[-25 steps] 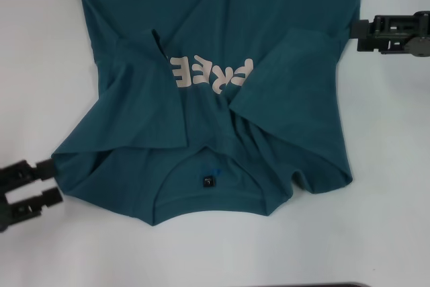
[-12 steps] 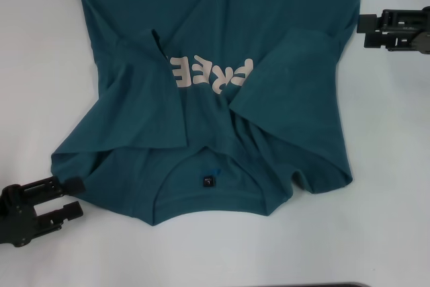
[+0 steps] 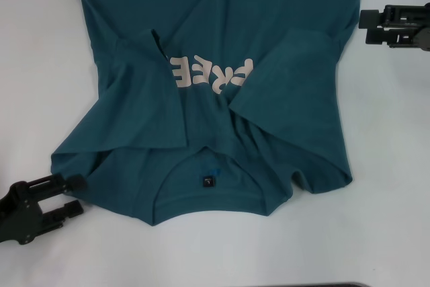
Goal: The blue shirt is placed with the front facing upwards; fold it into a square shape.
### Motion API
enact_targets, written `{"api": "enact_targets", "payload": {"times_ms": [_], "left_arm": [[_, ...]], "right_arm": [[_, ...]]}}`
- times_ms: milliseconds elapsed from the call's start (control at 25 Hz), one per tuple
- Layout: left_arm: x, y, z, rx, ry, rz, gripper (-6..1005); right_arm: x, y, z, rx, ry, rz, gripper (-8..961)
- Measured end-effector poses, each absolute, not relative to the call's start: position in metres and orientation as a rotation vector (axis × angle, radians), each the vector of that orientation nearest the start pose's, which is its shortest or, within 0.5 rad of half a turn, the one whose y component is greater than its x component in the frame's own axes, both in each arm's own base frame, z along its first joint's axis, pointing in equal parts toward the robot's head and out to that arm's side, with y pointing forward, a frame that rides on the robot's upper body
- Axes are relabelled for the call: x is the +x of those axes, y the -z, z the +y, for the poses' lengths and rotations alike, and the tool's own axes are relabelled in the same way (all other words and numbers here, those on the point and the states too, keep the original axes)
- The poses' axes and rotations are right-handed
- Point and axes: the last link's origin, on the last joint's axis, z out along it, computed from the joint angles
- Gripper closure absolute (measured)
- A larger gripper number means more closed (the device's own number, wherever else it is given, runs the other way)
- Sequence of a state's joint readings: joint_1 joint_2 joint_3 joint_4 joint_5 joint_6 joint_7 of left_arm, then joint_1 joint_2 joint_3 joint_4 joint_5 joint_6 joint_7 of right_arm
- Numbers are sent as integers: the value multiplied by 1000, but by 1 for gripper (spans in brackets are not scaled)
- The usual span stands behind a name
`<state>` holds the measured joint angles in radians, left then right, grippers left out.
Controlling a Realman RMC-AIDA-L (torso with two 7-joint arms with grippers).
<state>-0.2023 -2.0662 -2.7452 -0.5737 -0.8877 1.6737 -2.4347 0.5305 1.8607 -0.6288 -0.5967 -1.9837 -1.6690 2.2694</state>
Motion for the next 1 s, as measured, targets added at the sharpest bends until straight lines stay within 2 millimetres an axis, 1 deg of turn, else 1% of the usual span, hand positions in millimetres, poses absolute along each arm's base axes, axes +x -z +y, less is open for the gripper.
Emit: {"api": "enact_targets", "payload": {"times_ms": [400,720,1000], "left_arm": [[-369,1,205,1675,-861,2544,357],[-370,0,209,1660,-881,2567,357],[-367,2,214,1661,-915,2563,358]], "right_arm": [[294,-88,338,-2314,-823,1792,147],[294,-88,338,-2310,-827,1799,147],[294,-89,338,-2305,-836,1801,147]]}}
